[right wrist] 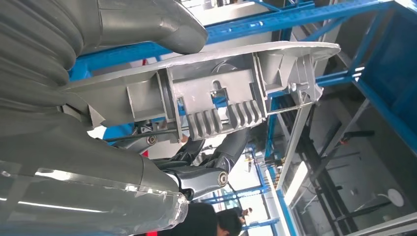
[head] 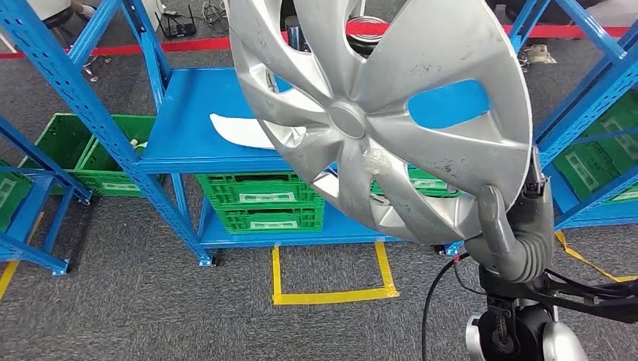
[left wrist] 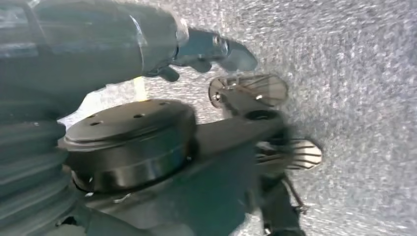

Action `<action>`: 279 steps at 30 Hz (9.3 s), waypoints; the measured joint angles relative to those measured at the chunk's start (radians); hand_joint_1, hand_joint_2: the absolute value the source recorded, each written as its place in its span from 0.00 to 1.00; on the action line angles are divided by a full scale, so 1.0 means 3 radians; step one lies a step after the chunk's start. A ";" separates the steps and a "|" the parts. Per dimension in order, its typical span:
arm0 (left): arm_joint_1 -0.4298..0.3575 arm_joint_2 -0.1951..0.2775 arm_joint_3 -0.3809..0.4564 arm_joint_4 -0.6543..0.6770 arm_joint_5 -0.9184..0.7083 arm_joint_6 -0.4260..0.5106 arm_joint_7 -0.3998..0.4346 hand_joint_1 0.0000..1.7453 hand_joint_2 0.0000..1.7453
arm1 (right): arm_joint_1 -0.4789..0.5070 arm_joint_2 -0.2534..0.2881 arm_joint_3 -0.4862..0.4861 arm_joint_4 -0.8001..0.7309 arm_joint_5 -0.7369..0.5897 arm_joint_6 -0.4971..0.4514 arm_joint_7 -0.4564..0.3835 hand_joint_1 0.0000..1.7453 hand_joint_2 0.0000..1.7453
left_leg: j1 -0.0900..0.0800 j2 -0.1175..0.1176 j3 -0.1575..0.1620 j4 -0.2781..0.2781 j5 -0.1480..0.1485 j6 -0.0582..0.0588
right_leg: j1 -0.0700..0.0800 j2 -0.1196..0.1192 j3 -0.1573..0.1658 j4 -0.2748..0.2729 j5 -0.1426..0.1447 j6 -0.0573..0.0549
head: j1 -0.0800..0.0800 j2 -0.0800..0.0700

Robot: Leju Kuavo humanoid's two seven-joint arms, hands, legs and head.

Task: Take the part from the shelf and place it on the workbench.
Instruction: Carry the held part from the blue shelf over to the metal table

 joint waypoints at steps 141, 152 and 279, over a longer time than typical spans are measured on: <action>-0.0007 0.0046 -0.0319 -0.0058 0.0040 0.0071 0.0107 0.00 1.00 | 0.0255 -0.0048 0.0086 -0.0221 0.0758 -0.0917 0.0169 1.00 1.00 | -0.0065 -0.0232 -0.0292 -0.0187 0.0272 0.0167 | 0.0000 0.0168 0.0341 -0.0091 -0.0242 -0.0004 | 0.0151 0.0000; -0.0007 0.0051 -0.0319 -0.0058 0.0037 0.0071 0.0110 0.00 1.00 | 0.0252 -0.0033 0.0086 -0.0211 0.0757 -0.0917 0.0167 1.00 1.00 | -0.0077 0.0143 -0.0384 0.0121 0.0146 0.0102 | 0.0013 -0.0139 0.0358 -0.0125 -0.0225 -0.0060 | -0.0023 0.0000; -0.0012 0.0036 -0.0376 -0.0059 0.0056 0.0075 0.0059 0.00 1.00 | 0.0197 0.0033 0.0196 -0.0133 0.0698 -0.0831 0.0147 1.00 1.00 | -0.0071 0.0226 -0.0321 -0.0095 0.0266 0.0059 | 0.0009 -0.0147 0.0378 -0.0097 -0.0254 -0.0035 | -0.0040 0.0000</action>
